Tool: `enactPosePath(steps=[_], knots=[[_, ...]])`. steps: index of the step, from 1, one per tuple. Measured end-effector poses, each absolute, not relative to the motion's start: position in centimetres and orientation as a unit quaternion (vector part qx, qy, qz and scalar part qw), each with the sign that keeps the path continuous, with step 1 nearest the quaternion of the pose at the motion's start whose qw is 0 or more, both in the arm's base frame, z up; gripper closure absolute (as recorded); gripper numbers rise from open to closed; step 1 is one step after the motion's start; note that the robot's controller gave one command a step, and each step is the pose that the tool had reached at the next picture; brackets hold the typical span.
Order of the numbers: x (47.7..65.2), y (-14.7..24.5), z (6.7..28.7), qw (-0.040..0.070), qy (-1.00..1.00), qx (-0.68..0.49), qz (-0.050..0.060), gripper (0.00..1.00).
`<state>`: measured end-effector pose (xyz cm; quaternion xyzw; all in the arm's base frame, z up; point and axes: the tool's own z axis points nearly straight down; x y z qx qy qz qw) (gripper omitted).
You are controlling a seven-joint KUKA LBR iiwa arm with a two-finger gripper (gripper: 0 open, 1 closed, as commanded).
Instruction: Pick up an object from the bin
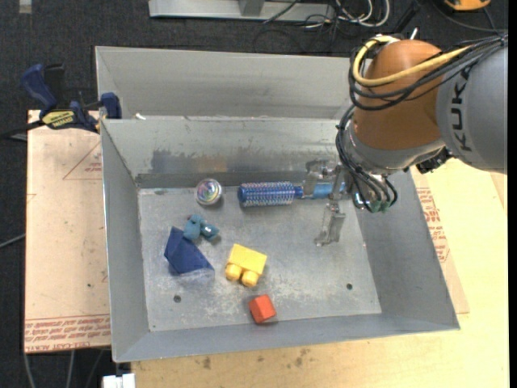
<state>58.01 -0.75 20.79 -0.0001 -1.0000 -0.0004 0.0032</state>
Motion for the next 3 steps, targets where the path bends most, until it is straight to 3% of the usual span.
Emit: enactPosePath(steps=[1,2,3], knots=[[65.0,1.5,19.2,-0.002,-0.992,-0.124,-0.001,0.00],[64.7,3.3,7.5,0.000,-0.989,-0.146,-0.001,0.00],[64.8,3.3,7.8,-0.001,-0.989,-0.146,0.000,1.00]])
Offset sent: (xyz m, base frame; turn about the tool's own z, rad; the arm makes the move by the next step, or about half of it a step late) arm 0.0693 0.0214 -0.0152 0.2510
